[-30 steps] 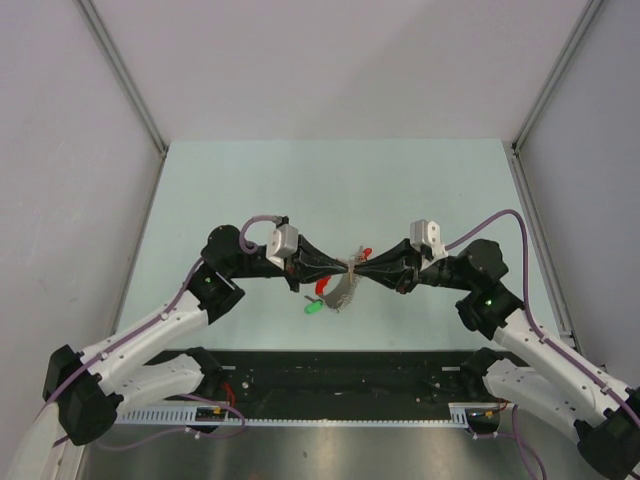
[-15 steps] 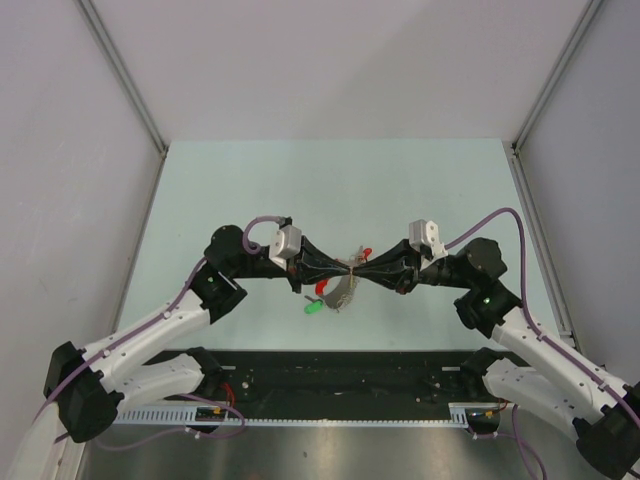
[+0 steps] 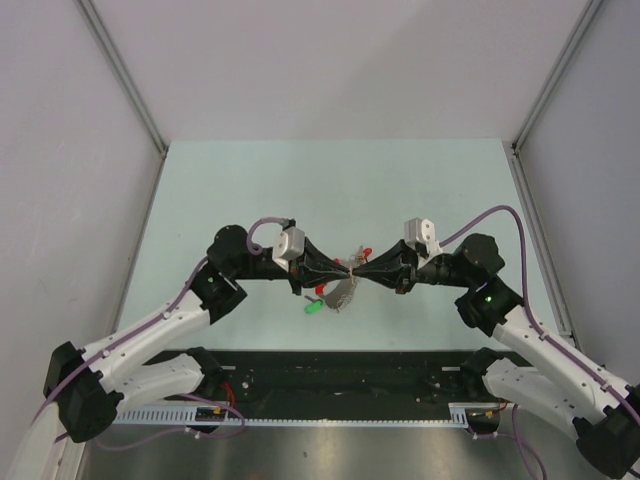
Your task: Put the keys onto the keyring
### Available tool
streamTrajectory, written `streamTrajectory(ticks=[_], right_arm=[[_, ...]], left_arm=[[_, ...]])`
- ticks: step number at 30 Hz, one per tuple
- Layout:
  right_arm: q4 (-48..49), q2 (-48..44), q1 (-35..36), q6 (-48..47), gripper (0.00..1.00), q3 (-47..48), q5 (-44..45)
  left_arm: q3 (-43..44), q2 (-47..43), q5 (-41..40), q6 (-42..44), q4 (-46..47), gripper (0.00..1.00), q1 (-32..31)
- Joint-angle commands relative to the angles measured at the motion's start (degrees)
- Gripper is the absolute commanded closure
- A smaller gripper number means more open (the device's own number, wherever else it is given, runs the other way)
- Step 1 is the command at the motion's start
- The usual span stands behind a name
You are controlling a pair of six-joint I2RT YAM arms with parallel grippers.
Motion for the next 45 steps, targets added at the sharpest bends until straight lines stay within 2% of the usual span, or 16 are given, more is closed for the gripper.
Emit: streamTrajectory(ticks=[1, 9, 13, 16, 29, 34, 45], right_arm=[[-5.03, -1.08, 0.65, -3.43, 1.00, 4.25, 3.92], [-17.95, -0.03, 2.57, -9.83, 1.00, 8.55, 9.45], [-25.95, 1.29, 5.30, -13.53, 1.00, 11.19, 15.33], [-27.36, 1.82, 7.06, -14.50, 1.00, 12.25, 16.58], [-29.83, 3.31, 8.20, -15.65, 1.00, 13.30, 17.72], [-29.65, 3.40, 8.38, -15.65, 1.00, 13.30, 17.11], [-29.74, 3.31, 8.91, -15.74, 1.00, 13.22, 17.02]], left_arm=[[1.81, -1.33, -1.63, 3.66, -6.75, 0.86, -0.94], [4.44, -3.36, -7.44, 11.39, -18.35, 0.72, -0.94], [6.64, -3.18, -8.76, 13.59, -22.05, 0.69, -0.94], [7.00, -3.53, -10.16, 14.73, -22.76, 0.68, -0.94], [8.76, -3.01, -8.76, 17.81, -25.93, 0.74, -0.94], [9.54, -1.34, -7.62, 17.46, -25.49, 0.81, -0.94], [11.74, 2.62, -3.75, 18.07, -27.85, 0.82, -1.47]])
